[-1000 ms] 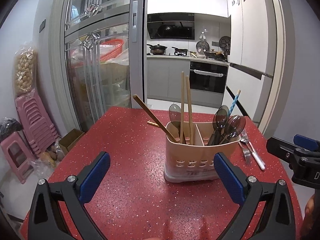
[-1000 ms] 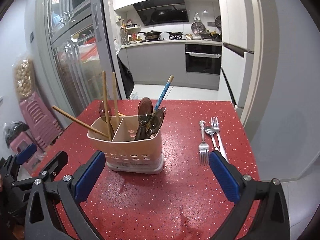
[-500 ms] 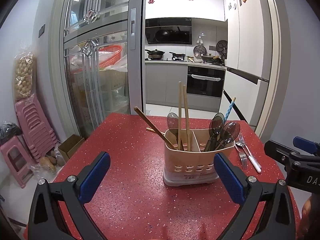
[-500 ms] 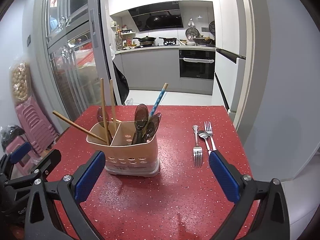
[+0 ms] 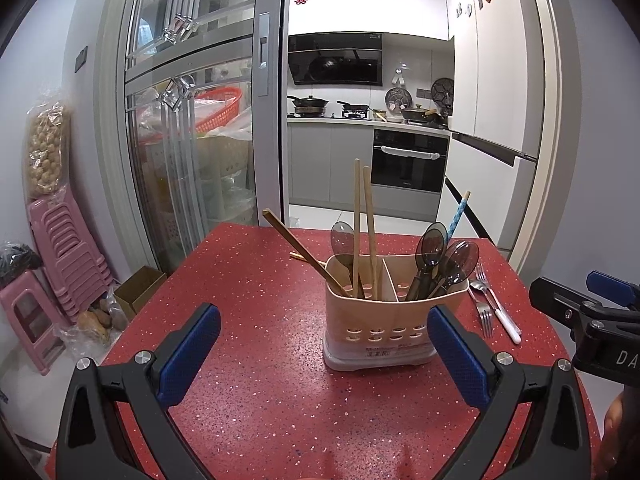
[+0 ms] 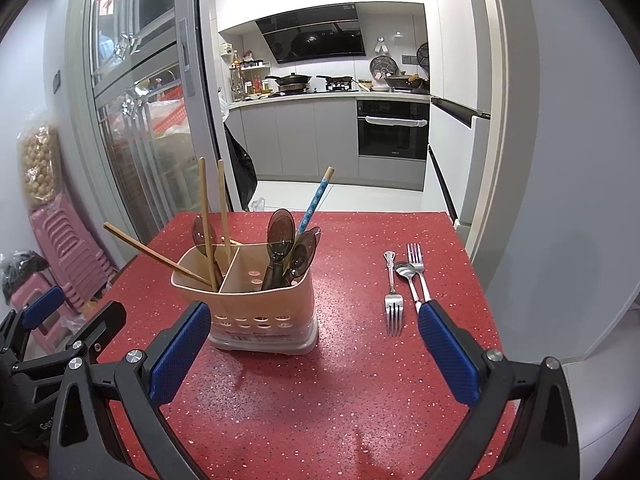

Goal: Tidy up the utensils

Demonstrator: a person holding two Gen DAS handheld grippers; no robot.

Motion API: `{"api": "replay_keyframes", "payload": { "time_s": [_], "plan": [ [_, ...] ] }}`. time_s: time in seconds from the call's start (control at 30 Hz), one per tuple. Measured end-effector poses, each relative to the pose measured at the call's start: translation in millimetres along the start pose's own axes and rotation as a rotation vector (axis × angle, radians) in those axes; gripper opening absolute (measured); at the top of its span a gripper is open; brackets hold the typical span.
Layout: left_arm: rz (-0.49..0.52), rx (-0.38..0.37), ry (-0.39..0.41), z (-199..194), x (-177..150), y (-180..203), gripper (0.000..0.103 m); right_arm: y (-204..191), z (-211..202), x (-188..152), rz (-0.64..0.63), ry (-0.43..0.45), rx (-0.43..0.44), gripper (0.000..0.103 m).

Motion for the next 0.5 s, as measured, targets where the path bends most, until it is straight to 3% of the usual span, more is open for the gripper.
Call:
{"api": "replay_keyframes", "payload": {
  "time_s": [0.5],
  "plan": [
    [0.000,-0.003,-0.005,2.3,0.6,-0.1,0.103,0.1,-0.2,-0.5,0.001,0.001,0.000,0.103]
  ]
}}
Point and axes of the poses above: each gripper's, at about its wrist camera, not at the fingertips, and z roughly the way its jaws point, y to its right, x to its top, the point moved 3 cm from there along z, roughly the way its jaws point, and after that the axes turned 4 degrees about -z, right-handed, at the moved point
